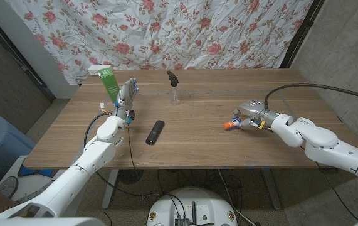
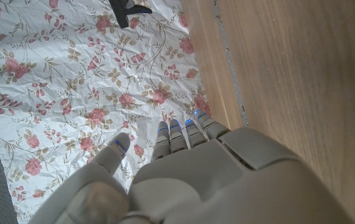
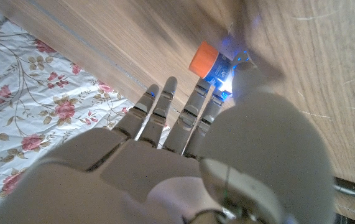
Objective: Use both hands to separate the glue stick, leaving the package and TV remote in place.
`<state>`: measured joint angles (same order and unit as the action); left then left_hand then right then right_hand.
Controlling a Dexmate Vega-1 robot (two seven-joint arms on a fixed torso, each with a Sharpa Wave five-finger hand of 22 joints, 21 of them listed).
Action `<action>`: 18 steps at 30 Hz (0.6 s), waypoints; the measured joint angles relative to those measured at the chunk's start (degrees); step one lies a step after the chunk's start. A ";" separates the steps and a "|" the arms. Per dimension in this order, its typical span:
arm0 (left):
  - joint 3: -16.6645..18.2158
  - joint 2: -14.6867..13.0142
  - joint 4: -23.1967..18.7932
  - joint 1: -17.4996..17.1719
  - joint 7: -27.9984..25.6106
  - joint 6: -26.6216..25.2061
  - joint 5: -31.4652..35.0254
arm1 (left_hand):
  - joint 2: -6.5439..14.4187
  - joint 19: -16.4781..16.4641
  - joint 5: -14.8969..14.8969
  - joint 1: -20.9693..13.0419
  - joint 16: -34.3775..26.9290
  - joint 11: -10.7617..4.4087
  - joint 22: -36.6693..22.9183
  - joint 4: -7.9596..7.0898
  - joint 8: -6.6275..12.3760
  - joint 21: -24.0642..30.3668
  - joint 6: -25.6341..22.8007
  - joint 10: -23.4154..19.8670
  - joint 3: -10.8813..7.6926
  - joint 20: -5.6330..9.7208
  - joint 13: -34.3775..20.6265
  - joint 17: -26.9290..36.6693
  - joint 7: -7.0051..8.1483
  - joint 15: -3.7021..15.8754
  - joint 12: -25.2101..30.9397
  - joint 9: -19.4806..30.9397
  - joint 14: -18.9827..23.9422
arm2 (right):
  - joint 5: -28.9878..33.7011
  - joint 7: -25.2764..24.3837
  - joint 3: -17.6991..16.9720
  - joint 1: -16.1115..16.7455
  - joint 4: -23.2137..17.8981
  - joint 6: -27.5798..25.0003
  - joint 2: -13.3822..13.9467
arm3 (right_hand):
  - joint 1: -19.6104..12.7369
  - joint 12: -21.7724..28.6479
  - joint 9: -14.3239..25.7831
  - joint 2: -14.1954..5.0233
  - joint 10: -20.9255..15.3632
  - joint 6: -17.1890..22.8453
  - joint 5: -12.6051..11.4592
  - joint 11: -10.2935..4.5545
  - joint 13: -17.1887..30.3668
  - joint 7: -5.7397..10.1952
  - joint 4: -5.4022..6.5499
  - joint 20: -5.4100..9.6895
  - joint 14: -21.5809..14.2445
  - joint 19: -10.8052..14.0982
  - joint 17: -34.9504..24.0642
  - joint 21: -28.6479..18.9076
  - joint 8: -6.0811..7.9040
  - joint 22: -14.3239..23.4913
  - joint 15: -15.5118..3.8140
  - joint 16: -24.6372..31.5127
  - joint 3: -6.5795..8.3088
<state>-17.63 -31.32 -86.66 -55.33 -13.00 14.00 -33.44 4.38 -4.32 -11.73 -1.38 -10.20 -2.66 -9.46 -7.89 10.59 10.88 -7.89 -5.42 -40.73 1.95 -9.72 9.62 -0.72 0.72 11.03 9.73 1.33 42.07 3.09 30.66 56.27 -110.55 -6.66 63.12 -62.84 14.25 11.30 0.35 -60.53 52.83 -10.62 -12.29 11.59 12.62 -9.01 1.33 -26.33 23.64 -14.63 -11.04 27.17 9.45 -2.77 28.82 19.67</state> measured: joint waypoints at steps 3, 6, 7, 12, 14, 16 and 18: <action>0.05 -0.24 -0.82 -0.45 -0.26 -0.05 0.21 | 0.00 0.00 0.00 0.00 0.00 0.00 0.00 0.11 0.00 0.00 0.00 0.00 -0.11 0.00 0.00 -0.18 0.00 0.00 0.00 0.00 0.00 | -0.38 0.12 -0.70 0.61 -1.07 -1.14 0.41 | 0.01 0.00 0.00 -0.01 0.00 0.00 0.01 0.00 0.01 0.00 0.23 0.00 0.00 0.00 0.02 0.00 0.00 0.00 0.00 0.00 -0.24; 0.14 -0.49 -1.70 -0.95 -0.62 -0.22 0.47 | 0.00 -0.23 0.00 0.00 0.00 0.00 0.00 0.27 0.00 0.00 0.00 0.00 -0.21 0.23 0.00 -0.30 0.00 0.00 0.00 0.00 0.00 | -0.68 0.15 -1.36 1.23 -2.06 -2.18 0.76 | 0.01 0.00 -0.01 -0.01 0.00 0.00 0.05 -0.01 0.02 0.00 0.22 0.00 0.00 0.00 0.27 0.00 0.00 0.00 0.00 0.00 -0.24; 0.19 -0.66 -2.22 -1.29 -0.81 -0.34 0.56 | 0.00 -0.23 0.23 0.00 0.00 0.00 0.00 0.40 0.00 0.00 0.00 0.00 -0.08 0.23 0.00 -0.31 0.00 0.00 0.00 0.00 0.00 | -0.84 0.15 -1.66 1.51 -2.46 -2.78 0.92 | 0.01 0.00 -0.03 -0.01 0.01 0.00 0.05 -0.01 0.02 0.00 0.16 0.00 0.00 0.00 0.27 0.00 0.00 0.00 0.00 0.00 -0.31; 0.35 -1.26 -3.99 -2.32 -1.46 -0.86 1.02 | 0.00 -0.22 0.32 0.00 0.27 -0.21 0.00 1.94 0.00 0.00 -0.17 -0.21 0.02 0.22 0.00 -0.30 0.18 0.00 0.00 0.00 0.00 | -1.46 0.17 -2.74 2.51 -4.14 -4.18 1.49 | 0.34 -0.03 -0.20 -0.33 0.01 -0.01 0.21 -0.01 0.02 0.00 0.31 0.00 -0.10 0.00 0.47 0.00 -0.33 0.00 0.11 -0.08 -0.47; 0.41 -1.57 -4.80 -2.83 -1.67 -1.05 1.25 | 0.22 -0.22 0.32 -0.44 0.27 -0.32 0.00 2.59 0.00 0.00 -0.21 -0.33 -0.17 0.22 0.00 -0.30 0.22 0.00 0.00 0.00 0.00 | -1.68 0.26 -3.23 2.93 -4.92 -4.97 1.74 | 0.56 -0.06 -0.22 -0.56 0.01 -0.01 0.22 -0.01 0.02 0.01 0.30 0.00 -0.10 0.00 0.53 0.00 -0.45 0.00 0.11 -0.24 -0.47; 0.46 -1.83 -5.55 -3.21 -1.87 -1.21 1.50 | 0.59 -0.33 0.46 -1.20 0.27 -0.41 0.10 3.59 0.00 0.00 -0.32 -0.42 -0.20 0.33 0.00 -0.30 0.33 0.29 0.00 0.00 0.29 | -1.90 0.35 -3.71 3.32 -5.72 -5.84 1.95 | 0.57 -0.06 -0.25 -0.55 -0.11 -0.01 0.22 0.11 0.02 0.01 0.25 0.00 -0.10 0.00 0.53 0.00 -0.46 0.00 0.10 -0.24 -0.56; 0.51 -2.10 -6.36 -3.62 -2.11 -1.40 1.83 | 0.83 -0.69 0.79 -2.39 0.27 -0.55 0.14 5.17 0.00 0.00 -0.41 -0.55 -0.51 0.13 0.00 -0.30 0.42 0.31 0.00 0.00 0.31 | -2.04 0.37 -4.12 3.64 -6.45 -6.56 2.12 | 0.57 -0.09 -0.27 -0.55 -0.42 -0.01 0.25 0.01 0.02 0.01 0.39 0.00 -0.10 -0.01 0.53 0.00 -0.48 0.00 0.11 -0.24 -0.71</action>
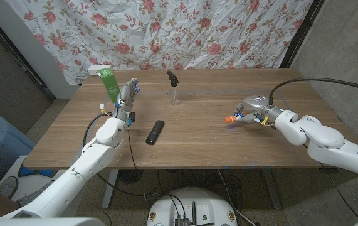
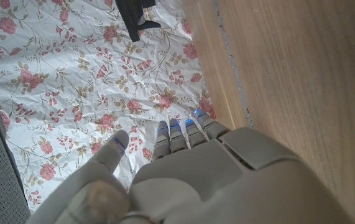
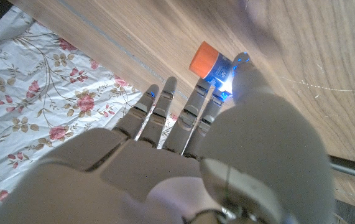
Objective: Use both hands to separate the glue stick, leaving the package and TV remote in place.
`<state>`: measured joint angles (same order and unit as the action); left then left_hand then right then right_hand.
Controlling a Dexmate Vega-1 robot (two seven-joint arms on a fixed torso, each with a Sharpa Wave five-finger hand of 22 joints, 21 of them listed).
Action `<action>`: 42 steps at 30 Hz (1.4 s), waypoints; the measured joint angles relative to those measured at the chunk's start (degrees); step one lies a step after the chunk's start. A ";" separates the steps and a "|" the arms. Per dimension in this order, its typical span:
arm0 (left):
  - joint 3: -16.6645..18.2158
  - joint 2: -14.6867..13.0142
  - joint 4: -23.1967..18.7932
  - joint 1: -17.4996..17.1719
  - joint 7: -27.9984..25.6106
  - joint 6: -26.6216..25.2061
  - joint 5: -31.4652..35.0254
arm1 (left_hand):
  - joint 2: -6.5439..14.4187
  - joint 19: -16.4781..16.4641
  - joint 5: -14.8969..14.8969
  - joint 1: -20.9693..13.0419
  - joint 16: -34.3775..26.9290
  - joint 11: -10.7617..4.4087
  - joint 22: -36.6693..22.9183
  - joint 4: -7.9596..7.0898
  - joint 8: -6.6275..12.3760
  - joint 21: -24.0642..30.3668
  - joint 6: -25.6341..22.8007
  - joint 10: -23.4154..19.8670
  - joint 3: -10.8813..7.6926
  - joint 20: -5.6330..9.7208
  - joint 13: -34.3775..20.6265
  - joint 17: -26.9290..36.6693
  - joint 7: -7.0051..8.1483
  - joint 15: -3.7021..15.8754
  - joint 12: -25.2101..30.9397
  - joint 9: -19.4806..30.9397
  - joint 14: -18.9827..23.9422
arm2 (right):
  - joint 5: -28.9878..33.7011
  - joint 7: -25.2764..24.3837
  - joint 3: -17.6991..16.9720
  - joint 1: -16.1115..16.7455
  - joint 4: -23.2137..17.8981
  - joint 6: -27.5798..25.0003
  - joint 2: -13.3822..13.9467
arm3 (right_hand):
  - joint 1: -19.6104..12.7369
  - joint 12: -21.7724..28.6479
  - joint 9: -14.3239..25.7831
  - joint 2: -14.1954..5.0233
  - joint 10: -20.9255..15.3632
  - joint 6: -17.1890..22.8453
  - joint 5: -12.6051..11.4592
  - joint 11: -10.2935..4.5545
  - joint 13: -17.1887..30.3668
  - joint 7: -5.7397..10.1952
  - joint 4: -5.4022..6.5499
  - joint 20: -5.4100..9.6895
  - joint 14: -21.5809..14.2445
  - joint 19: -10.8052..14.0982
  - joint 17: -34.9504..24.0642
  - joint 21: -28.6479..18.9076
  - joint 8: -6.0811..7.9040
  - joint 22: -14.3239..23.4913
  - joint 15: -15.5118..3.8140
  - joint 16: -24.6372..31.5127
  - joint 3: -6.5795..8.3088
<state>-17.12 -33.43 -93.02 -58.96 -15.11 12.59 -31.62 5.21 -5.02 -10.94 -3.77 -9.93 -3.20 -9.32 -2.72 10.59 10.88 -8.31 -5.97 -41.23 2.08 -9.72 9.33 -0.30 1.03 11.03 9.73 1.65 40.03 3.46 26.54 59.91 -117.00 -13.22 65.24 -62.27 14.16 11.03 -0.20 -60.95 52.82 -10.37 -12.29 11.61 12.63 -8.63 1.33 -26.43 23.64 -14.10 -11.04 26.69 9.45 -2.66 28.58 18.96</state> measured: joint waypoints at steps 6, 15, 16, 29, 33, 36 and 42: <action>0.17 -0.98 -2.91 -1.48 -1.08 -1.11 1.03 | 1.32 -1.00 0.58 -3.96 0.00 -0.64 0.00 6.38 0.00 0.00 -0.32 -0.64 -1.27 0.06 0.00 0.00 0.32 0.43 0.00 0.00 0.43 | -0.40 0.12 -1.19 0.97 -2.15 -2.35 0.44 | 0.00 -0.03 0.00 0.01 0.00 0.00 0.01 0.00 -0.01 0.00 -0.01 0.00 0.00 0.00 0.21 0.00 -0.21 0.00 0.00 -0.21 0.00; 0.64 -2.58 -8.17 -4.28 -3.39 -3.43 2.78 | 0.87 -5.32 0.58 -8.79 -0.27 -1.00 -0.17 12.82 0.89 0.47 -3.32 -2.64 -1.78 -0.74 -0.30 0.01 1.44 0.59 0.23 0.21 3.14 | -0.57 0.85 -2.22 1.93 -5.14 -5.70 0.60 | 0.03 -0.25 0.01 0.03 -0.40 -0.01 -0.03 0.00 -0.05 0.01 0.16 0.00 -0.72 0.00 0.27 0.00 -0.43 0.00 -0.10 -0.21 -0.32; 0.74 -2.79 -9.00 -4.68 -3.78 -3.89 2.96 | 0.97 -6.02 0.58 -9.60 -0.27 -1.02 -0.16 13.04 0.89 0.57 -3.88 -3.24 -1.68 -0.75 -0.30 0.01 1.51 0.57 0.23 0.29 3.82 | -0.57 0.87 -2.29 2.01 -5.39 -6.02 0.60 | 0.33 -0.25 0.02 0.19 -0.61 -0.01 -0.03 -0.20 -0.05 0.01 0.16 0.00 -0.72 0.00 0.27 0.00 -0.44 0.00 -0.10 -0.21 -0.32; 1.36 -4.84 -17.49 -7.51 -8.78 -12.63 4.38 | -1.78 -12.93 0.58 -17.09 -0.94 -1.40 -0.16 13.75 1.79 1.21 -9.06 -9.21 -1.45 -1.69 -0.30 0.01 0.98 1.21 1.17 0.28 11.12 | 0.46 0.88 -2.46 2.02 -7.66 -8.77 -0.27 | 1.02 -0.51 0.03 -0.50 -1.15 -0.03 -0.26 0.13 -0.04 -0.01 0.18 -0.42 -2.05 0.41 0.26 0.00 -0.87 0.00 -0.20 -0.21 -0.30; 1.36 -5.23 -19.51 -7.89 -9.90 -15.33 4.71 | -3.57 -14.12 0.58 -19.07 -0.94 -1.37 -0.16 14.11 1.79 1.21 -10.30 -11.08 -1.01 -0.78 -0.29 0.02 0.84 1.29 1.56 0.28 12.97 | 1.00 0.88 -2.23 1.77 -8.11 -9.27 -0.70 | 2.15 -0.54 0.04 -0.26 -1.92 -0.04 -0.26 0.11 -0.01 -0.01 0.18 -0.42 -2.05 0.41 0.26 0.00 -1.01 0.00 -0.20 -0.21 -0.30; 1.33 -5.45 -20.73 -8.12 -10.37 -16.58 4.84 | -4.58 -13.74 0.58 -20.08 -0.94 -1.61 -0.16 14.12 1.79 0.96 -10.87 -11.84 -0.78 -0.02 -0.29 0.02 0.79 1.03 1.56 0.28 13.31 | 1.35 0.78 -2.08 1.69 -8.32 -9.54 -0.95 | 2.15 -0.65 0.05 -0.27 -1.92 -0.04 -0.26 0.11 -0.01 -0.02 0.18 -0.41 -2.05 0.41 0.26 0.00 -1.09 0.00 -0.20 -0.21 -0.30; 1.12 -6.14 -22.48 -8.50 -9.74 -17.43 4.83 | -6.65 -13.74 0.58 -22.15 -0.65 -2.31 -0.15 14.05 1.79 0.52 -11.17 -12.56 0.01 -0.02 -0.29 0.02 0.92 1.33 1.56 0.28 13.62 | 2.29 0.11 -1.71 1.57 -8.56 -10.11 -1.76 | 2.15 -0.69 0.05 -0.26 -1.92 -0.03 -0.26 0.11 0.00 0.00 0.18 -0.41 -2.35 0.41 0.26 0.00 -1.24 0.00 0.11 -0.21 -0.30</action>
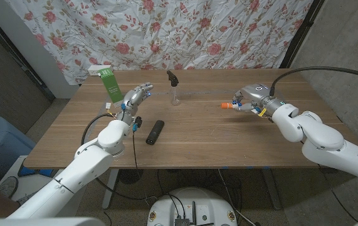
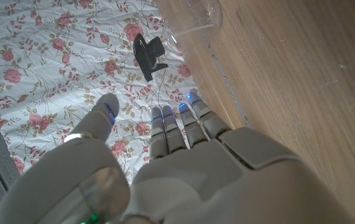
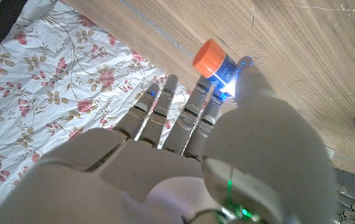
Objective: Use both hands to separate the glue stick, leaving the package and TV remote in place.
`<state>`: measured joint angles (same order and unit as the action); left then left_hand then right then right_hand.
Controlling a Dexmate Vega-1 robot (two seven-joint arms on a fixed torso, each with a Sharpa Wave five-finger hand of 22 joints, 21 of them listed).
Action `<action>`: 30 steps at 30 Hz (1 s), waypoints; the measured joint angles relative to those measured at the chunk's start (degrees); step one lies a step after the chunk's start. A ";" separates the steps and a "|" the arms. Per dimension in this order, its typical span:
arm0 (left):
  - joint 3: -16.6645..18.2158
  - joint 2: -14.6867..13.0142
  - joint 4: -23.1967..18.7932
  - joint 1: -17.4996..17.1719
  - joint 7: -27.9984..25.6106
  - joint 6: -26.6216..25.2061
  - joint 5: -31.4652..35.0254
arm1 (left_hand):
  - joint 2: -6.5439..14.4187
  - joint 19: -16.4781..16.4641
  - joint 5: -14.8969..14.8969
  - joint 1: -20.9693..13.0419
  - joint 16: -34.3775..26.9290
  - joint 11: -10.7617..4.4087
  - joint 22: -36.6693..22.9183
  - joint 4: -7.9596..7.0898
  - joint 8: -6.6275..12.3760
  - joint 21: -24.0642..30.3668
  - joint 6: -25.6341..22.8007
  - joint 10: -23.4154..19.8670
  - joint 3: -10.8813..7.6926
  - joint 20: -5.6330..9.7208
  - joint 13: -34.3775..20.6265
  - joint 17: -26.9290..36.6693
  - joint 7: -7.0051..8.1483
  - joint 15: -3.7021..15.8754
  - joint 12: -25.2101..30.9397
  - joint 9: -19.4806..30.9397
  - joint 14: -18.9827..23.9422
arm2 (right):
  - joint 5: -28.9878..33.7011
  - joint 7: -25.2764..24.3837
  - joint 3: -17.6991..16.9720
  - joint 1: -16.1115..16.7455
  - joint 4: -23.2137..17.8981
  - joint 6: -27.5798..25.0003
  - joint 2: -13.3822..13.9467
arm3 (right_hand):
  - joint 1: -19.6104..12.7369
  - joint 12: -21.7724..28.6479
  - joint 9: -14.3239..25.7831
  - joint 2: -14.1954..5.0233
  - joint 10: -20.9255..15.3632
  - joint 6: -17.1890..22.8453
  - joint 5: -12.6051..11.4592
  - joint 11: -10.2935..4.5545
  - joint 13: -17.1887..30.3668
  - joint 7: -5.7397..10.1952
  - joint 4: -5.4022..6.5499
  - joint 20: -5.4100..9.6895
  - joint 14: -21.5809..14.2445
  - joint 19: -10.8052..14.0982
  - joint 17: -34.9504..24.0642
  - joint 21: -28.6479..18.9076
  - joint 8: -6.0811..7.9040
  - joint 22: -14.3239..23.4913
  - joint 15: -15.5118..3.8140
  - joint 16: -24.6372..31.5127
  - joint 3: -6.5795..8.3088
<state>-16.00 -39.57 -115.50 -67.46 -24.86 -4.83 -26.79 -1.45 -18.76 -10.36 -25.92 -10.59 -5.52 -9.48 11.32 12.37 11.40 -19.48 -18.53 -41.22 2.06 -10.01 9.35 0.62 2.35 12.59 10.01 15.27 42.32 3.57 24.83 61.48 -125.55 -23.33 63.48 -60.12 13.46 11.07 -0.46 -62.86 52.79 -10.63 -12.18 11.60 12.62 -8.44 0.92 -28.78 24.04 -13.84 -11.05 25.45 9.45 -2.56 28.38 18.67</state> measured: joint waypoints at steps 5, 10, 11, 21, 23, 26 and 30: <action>-0.03 -0.72 -0.49 -0.06 1.73 -0.17 -0.63 | -1.70 0.00 0.00 -1.67 0.21 -0.44 0.00 0.01 0.00 -0.45 -0.71 -1.23 0.91 0.00 0.00 0.00 0.10 0.00 0.00 0.00 0.00 | 0.64 -0.41 0.50 -0.20 -0.04 -0.21 -0.78 | 0.00 -0.01 0.00 0.00 0.00 0.00 0.00 0.00 0.01 0.00 0.00 0.00 -0.21 0.00 0.00 0.00 0.21 0.00 -0.21 0.00 0.00; -0.13 -1.79 -1.09 0.28 3.70 -1.18 -1.82 | -3.10 0.86 0.00 -2.31 0.44 -0.93 0.00 -0.14 0.00 -0.88 -0.71 -1.74 1.25 0.38 0.01 0.00 0.10 -0.13 0.00 0.00 -0.14 | 1.49 -0.84 1.13 -0.51 -0.04 -0.47 -1.80 | 0.21 -0.07 0.00 0.06 0.00 0.00 0.00 -0.01 0.00 0.00 0.00 0.00 -0.21 0.00 0.00 0.00 0.21 0.00 -0.21 0.00 0.00; -0.21 -2.06 -1.23 0.51 4.30 -1.63 -2.22 | -3.23 0.95 0.00 -2.44 0.44 -0.93 0.01 -0.25 0.00 -0.88 -0.91 -1.74 1.53 0.30 0.01 0.00 -0.11 -0.20 0.00 0.00 -0.21 | 1.76 -0.94 1.32 -0.58 -0.04 -0.60 -2.10 | 0.21 -0.18 0.00 0.06 0.00 0.00 0.00 -0.01 0.00 0.00 0.00 0.00 -0.21 0.00 0.00 0.00 0.21 0.00 -0.21 0.00 0.00; -1.73 -3.11 -0.79 3.05 8.29 -3.33 -4.32 | -4.54 0.95 0.00 -3.76 0.44 -0.65 0.01 -0.44 0.00 -0.88 -1.73 -3.24 1.88 0.30 0.01 0.01 -0.31 0.00 0.00 -0.01 -0.44 | 3.84 -1.93 2.44 -0.60 -0.13 -1.89 -3.93 | 0.20 -0.27 -0.31 0.04 0.00 0.33 0.05 -0.02 0.00 -0.33 -0.01 0.00 -0.20 0.00 -0.16 0.00 0.20 0.00 -0.21 0.23 -0.01; -2.10 -3.15 -0.50 3.57 8.89 -3.51 -4.56 | -4.66 0.95 -0.01 -3.88 0.44 -0.40 0.01 -0.46 0.00 -0.88 -2.04 -3.49 2.33 0.30 0.01 0.01 -0.62 0.00 0.00 -0.01 -0.44 | 4.17 -2.05 2.67 -0.53 -0.21 -2.04 -4.29 | 0.19 -0.28 -0.31 0.04 0.00 0.33 0.05 -0.02 0.00 -0.33 -0.01 0.00 -0.20 0.00 -0.16 0.00 0.17 0.00 -0.21 0.24 -0.01; -2.88 -3.21 0.03 4.61 10.24 -3.99 -5.19 | -4.89 0.94 -0.01 -4.11 0.44 -0.22 0.01 -0.47 0.00 -0.88 -2.04 -3.67 2.33 0.30 0.01 0.01 -0.62 0.00 0.00 -0.01 -0.44 | 4.72 -2.29 2.82 -0.49 -0.27 -2.34 -4.59 | 0.18 -0.28 -0.28 0.05 0.00 0.33 0.06 -0.02 -0.01 -0.33 -0.01 0.00 -0.20 0.00 -0.27 0.00 0.16 0.00 -0.21 0.23 -0.01; -3.93 -3.24 0.85 6.02 12.42 -4.53 -6.14 | -5.41 0.94 -0.01 -4.63 0.44 -0.53 0.01 -0.70 -0.52 -0.88 -2.01 -3.36 2.56 0.30 0.01 0.01 -0.60 0.00 -0.39 -0.01 -0.44 | 5.30 -2.60 3.09 -0.47 -0.32 -2.58 -5.23 | 0.17 -0.34 -0.14 0.05 0.00 0.33 0.21 -0.02 -0.01 -0.33 -0.02 0.00 -0.20 0.00 -0.35 0.00 0.14 0.00 -0.21 0.23 -0.01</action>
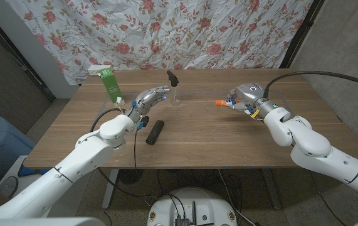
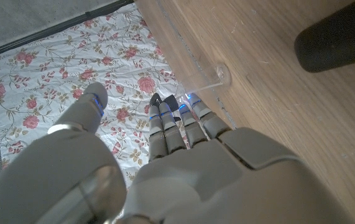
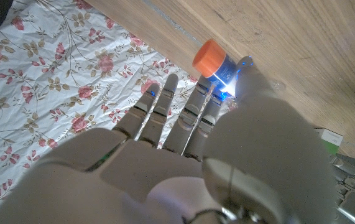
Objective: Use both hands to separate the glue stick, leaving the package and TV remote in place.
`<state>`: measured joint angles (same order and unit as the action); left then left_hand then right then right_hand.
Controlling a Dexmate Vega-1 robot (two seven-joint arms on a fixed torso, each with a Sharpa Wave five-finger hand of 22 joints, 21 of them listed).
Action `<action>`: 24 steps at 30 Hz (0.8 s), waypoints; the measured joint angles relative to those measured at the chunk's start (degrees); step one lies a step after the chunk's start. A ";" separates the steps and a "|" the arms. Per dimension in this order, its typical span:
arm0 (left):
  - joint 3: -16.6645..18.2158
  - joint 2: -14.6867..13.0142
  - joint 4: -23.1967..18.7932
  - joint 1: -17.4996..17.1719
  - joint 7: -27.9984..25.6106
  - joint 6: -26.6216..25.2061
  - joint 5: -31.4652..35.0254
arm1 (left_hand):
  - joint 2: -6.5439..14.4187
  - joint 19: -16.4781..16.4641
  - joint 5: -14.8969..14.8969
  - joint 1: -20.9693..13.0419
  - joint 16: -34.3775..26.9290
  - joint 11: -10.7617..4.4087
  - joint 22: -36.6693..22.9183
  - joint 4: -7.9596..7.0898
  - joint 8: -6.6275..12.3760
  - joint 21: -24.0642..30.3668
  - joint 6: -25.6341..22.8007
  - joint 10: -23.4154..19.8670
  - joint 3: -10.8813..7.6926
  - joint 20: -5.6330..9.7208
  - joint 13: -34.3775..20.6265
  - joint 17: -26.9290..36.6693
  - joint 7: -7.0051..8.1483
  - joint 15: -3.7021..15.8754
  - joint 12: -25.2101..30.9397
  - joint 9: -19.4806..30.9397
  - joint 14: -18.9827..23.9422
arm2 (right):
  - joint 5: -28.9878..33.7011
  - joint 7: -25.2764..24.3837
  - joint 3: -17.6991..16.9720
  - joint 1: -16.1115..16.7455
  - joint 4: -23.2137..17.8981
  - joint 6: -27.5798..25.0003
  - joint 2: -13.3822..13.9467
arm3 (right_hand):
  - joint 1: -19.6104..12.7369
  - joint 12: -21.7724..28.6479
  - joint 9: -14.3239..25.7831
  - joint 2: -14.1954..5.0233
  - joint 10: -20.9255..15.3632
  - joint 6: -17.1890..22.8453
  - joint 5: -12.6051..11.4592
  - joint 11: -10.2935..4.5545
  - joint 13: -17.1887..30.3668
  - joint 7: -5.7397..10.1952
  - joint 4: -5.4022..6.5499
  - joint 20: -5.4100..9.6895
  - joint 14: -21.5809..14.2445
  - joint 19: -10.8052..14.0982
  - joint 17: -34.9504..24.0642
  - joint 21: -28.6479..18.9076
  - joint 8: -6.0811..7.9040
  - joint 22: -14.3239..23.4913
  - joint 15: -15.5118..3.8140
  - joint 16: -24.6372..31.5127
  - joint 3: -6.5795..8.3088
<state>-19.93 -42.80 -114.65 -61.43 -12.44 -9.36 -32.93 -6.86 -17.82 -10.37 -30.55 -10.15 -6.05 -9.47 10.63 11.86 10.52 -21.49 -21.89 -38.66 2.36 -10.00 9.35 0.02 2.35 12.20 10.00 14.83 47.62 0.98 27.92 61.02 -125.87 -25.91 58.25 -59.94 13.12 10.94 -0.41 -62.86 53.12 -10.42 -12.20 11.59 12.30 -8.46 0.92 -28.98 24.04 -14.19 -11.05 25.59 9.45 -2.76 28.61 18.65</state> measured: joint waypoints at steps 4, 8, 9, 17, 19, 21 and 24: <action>-1.25 0.18 1.19 1.50 1.60 -0.10 -0.55 | -0.23 0.00 -0.02 -0.23 0.01 0.02 0.00 0.06 -0.06 0.00 0.22 0.02 0.42 0.00 -0.24 0.11 0.17 -0.40 -0.34 0.00 -0.41 | 0.50 -0.28 0.19 0.00 0.00 -0.19 -0.45 | -0.01 -0.13 0.14 0.00 -0.21 0.00 0.01 -0.20 -0.03 0.00 0.00 0.00 0.00 0.00 0.09 0.00 -0.19 0.00 0.00 0.00 0.00; -2.80 0.60 2.67 3.35 4.06 -0.10 -1.25 | -0.51 0.00 -0.03 -0.51 0.22 0.01 0.00 -0.01 -0.33 0.00 0.45 0.44 0.82 0.00 -0.30 0.13 0.01 -0.62 -0.55 0.00 -0.63 | 1.00 -0.71 0.52 -0.13 0.29 -0.39 -1.23 | 0.00 -0.17 0.14 0.00 -0.20 0.00 0.02 -0.21 -0.03 0.00 0.00 0.00 0.00 0.00 0.09 0.00 -0.20 0.00 0.00 0.00 0.00; -3.11 0.69 2.72 3.75 4.63 -0.10 -1.40 | -0.53 0.05 -0.03 -0.53 0.22 0.03 0.01 0.00 -0.33 0.00 0.64 0.86 1.04 0.02 -0.29 0.14 0.21 -0.69 -0.64 0.00 -0.73 | 1.07 -0.72 0.60 -0.21 0.42 -0.42 -1.45 | 0.00 -0.17 0.14 0.00 -0.20 0.00 0.03 -0.21 -0.03 0.00 -0.08 0.00 0.00 0.00 0.09 0.00 -0.20 0.00 0.00 0.00 -0.08; -5.72 1.66 6.10 7.21 9.06 -0.03 -2.14 | -0.98 0.60 -0.03 -0.99 0.22 0.24 0.00 -0.15 -0.51 0.00 1.26 1.27 1.60 -0.01 -0.29 0.13 0.36 -0.61 -0.77 -0.01 -1.43 | 1.50 -1.79 1.26 -0.72 1.33 -0.45 -2.83 | 0.00 -0.33 -0.03 0.00 -0.21 0.00 0.06 -0.21 0.17 0.01 -0.25 -0.21 0.00 0.21 0.09 0.00 -0.42 0.00 0.00 0.00 -0.25; -6.48 2.03 6.93 8.25 10.26 -0.03 -2.28 | -0.98 1.16 -0.03 -0.99 0.22 0.43 0.01 -0.31 -0.65 0.00 1.44 1.45 1.89 -0.07 -0.29 0.13 0.18 -0.61 -0.77 -0.01 -1.43 | 1.58 -1.93 1.39 -0.82 1.50 -0.45 -3.07 | 0.00 -0.33 -0.16 0.00 -0.20 0.00 0.06 -0.21 0.27 0.01 -0.25 -0.21 0.01 0.21 0.09 0.00 -0.43 0.00 0.00 0.00 -0.25; -7.33 2.53 8.10 9.51 11.71 -0.03 -2.45 | -0.98 1.16 -0.03 -0.99 0.22 0.43 0.00 -0.33 -0.69 0.00 1.66 1.45 1.90 -0.06 -0.29 0.13 -0.04 -0.61 -0.77 -0.01 -1.43 | 1.78 -2.19 1.69 -1.00 1.76 -0.45 -3.47 | 0.00 -0.34 -0.17 0.00 -0.20 0.00 0.06 -0.21 0.27 0.01 -0.25 -0.21 0.01 0.21 0.07 0.00 -0.43 0.00 0.00 0.00 -0.25; -8.22 3.08 9.29 10.79 13.03 -0.03 -2.55 | -0.98 1.16 -0.03 -0.99 0.22 0.43 0.01 -0.33 -0.85 0.00 1.65 1.45 1.90 -0.07 -0.29 0.13 -0.03 -0.61 -0.77 -0.01 -1.43 | 2.06 -2.38 2.03 -1.26 2.06 -0.45 -3.92 | 0.00 -0.42 -0.17 0.00 -0.20 -0.01 0.08 -0.21 0.28 0.01 -0.25 -0.21 0.01 0.21 -0.07 0.00 -0.45 0.00 0.00 -0.01 -0.25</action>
<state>-28.15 -39.73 -105.36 -50.64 0.59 -9.39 -35.48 -7.84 -16.66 -10.40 -31.54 -9.93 -5.62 -9.46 10.30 11.01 10.52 -19.84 -20.44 -36.76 2.29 -10.29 9.48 -0.01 1.74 11.43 9.99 13.40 49.68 -1.40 29.95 59.76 -123.81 -26.36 54.34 -59.94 12.70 10.77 -0.41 -63.07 53.11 -10.34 -12.41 11.88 12.31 -8.71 0.71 -28.98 24.25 -14.26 -11.05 25.13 9.45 -2.76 28.60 18.40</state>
